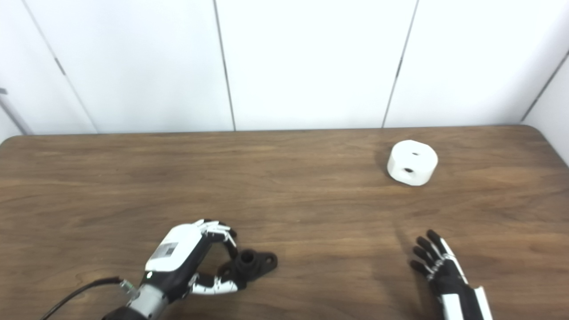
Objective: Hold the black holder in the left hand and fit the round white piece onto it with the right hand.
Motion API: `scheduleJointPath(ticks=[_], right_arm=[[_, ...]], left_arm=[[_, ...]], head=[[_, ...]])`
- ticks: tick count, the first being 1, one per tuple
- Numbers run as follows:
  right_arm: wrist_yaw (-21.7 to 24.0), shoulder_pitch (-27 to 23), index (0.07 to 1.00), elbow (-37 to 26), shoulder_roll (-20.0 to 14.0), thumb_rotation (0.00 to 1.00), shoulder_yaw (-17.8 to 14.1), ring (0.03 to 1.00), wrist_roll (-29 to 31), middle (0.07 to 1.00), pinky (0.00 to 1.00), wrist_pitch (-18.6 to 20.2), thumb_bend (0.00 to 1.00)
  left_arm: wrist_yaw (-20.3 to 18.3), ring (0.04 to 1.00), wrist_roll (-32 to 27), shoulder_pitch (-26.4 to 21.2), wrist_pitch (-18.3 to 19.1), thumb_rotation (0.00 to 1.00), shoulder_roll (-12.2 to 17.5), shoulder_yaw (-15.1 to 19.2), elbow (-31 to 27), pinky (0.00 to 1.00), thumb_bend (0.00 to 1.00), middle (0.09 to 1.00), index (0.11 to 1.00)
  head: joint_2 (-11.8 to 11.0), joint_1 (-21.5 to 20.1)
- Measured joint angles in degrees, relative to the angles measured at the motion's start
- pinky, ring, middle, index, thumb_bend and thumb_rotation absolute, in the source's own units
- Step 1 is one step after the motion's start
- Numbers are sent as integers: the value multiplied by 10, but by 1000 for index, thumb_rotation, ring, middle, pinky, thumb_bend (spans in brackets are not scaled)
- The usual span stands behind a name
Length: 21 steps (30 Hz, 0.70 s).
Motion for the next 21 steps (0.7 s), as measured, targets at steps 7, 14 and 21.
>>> scheduleJointPath(ticks=[7, 14, 21], right_arm=[[0, 2, 922, -28, 0, 966, 7, 896, -7, 901, 832, 38, 662], [-2, -13, 927, -59, -4, 871, -1, 919, -26, 919, 867, 94, 647], [-2, -68, 938, -104, -17, 767, -23, 932, -39, 928, 868, 162, 660]], left_arm=[[19, 828, 10, 29, -45, 52, -6, -3, 1, 886, 506, 757, 490], [27, 830, 11, 40, -82, 52, -15, -1, 10, 898, 505, 759, 490], [45, 823, 9, 47, -113, 51, -18, 4, 25, 896, 506, 752, 490]], head=[[14, -19], [26, -42], [26, -42]])
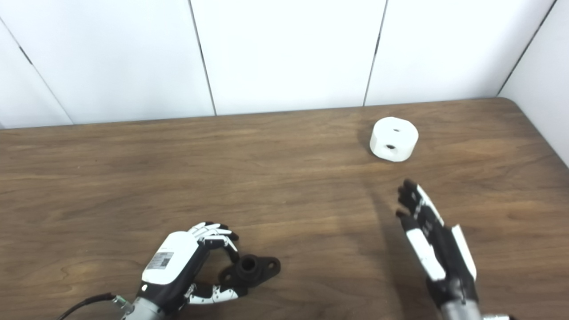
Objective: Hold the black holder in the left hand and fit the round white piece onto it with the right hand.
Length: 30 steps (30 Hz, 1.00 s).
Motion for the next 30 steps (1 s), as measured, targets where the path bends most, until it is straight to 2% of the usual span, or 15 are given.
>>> scheduleJointPath(ticks=[7, 10, 12, 15, 20, 26, 30], right_arm=[[-4, -58, 931, -18, -44, 765, -9, 954, -127, 930, 963, 74, 668], [2, -83, 947, -30, -63, 715, -9, 963, -157, 953, 947, 95, 651], [10, -102, 952, -30, -77, 696, -6, 951, -178, 965, 910, 109, 679], [24, -132, 973, -27, -99, 656, 1, 981, -214, 993, 925, 133, 712], [34, -185, 992, 10, -128, 578, 13, 1000, -267, 1000, 985, 152, 755], [59, -235, 1000, 46, -141, 485, 38, 1000, -324, 1000, 928, 183, 790], [92, -277, 1000, 86, -162, 477, 41, 1000, -342, 1000, 918, 197, 793]], left_arm=[[0, 825, 0, 4, -15, 51, -6, 4, 7, 891, 508, 752, 489], [0, 827, 0, 5, -20, 51, -6, 6, 8, 894, 508, 753, 489], [0, 829, -1, 5, -20, 50, -6, 8, 9, 897, 508, 754, 489], [0, 827, -2, 8, -23, 50, -5, 10, 9, 896, 507, 753, 489], [0, 828, -5, 12, -34, 49, -5, 14, 10, 891, 508, 754, 489], [-5, 827, -18, 14, -38, 47, -3, 21, 10, 891, 509, 754, 489], [-8, 825, -24, 16, -38, 48, -3, 25, 8, 887, 508, 757, 489]], head=[[-10, -35], [-16, -54], [-18, -56], [-23, -59], [-34, -87], [-40, -105], [-46, -113]])
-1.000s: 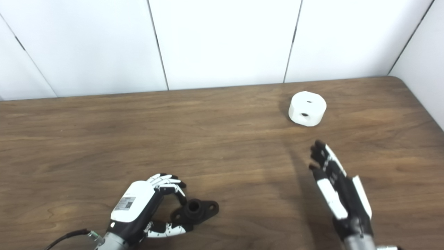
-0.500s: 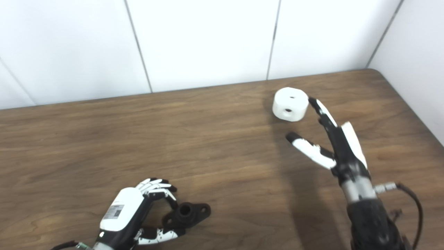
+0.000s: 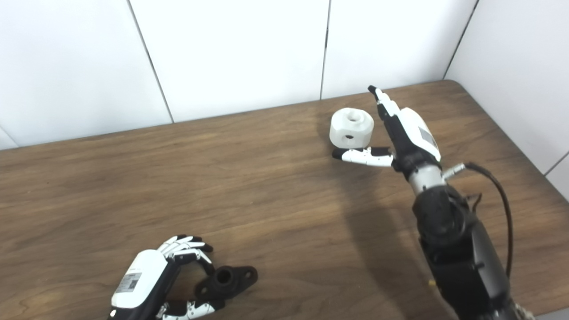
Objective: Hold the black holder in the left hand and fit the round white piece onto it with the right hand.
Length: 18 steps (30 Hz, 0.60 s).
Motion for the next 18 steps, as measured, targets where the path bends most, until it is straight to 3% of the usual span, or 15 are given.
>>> scheduleJointPath(ticks=[6, 10, 18], right_arm=[[35, -59, 992, 59, -14, 546, 6, 1000, -54, 1000, 937, 3, 795], [57, -85, 982, 103, -17, 519, 17, 1000, -81, 1000, 971, 3, 803], [80, -120, 945, 155, -24, 477, 16, 1000, -104, 1000, 940, 3, 806]], left_arm=[[-6, 832, -3, 4, -1, 49, 5, 4, -6, 895, 507, 758, 489], [-15, 832, -7, 6, -1, 49, 7, 8, -10, 892, 507, 758, 490], [-18, 827, -14, 10, -3, 48, 8, 15, -12, 881, 507, 758, 489]], head=[[-1, -12], [-1, -21], [-1, -26]])
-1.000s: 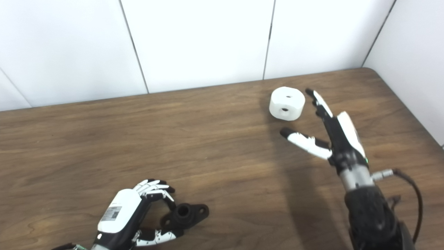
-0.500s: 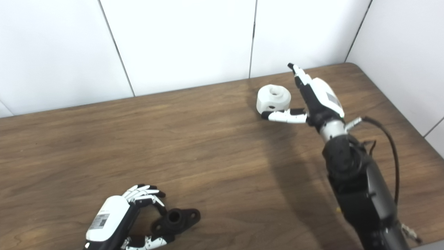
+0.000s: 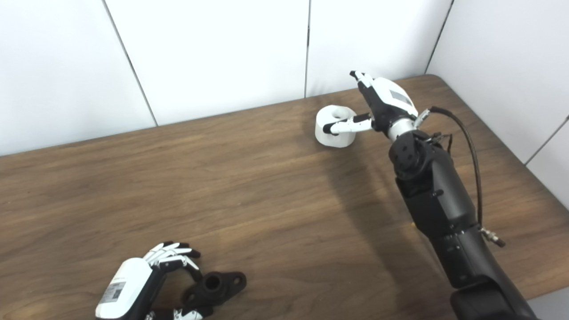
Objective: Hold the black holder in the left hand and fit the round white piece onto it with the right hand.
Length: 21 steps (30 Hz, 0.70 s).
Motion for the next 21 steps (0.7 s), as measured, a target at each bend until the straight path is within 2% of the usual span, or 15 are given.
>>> scheduleJointPath(ticks=[12, 21], right_arm=[[22, -13, 895, 35, 0, 409, 0, 1000, -17, 982, 924, 0, 847], [24, -22, 855, 57, -8, 387, 24, 1000, -17, 958, 913, 0, 848]], left_arm=[[0, 825, 0, 3, -1, 48, 0, 3, -1, 882, 507, 759, 489], [-1, 822, 1, 3, -1, 49, -1, 8, -4, 876, 508, 754, 489]], head=[[0, 0], [0, 0]])
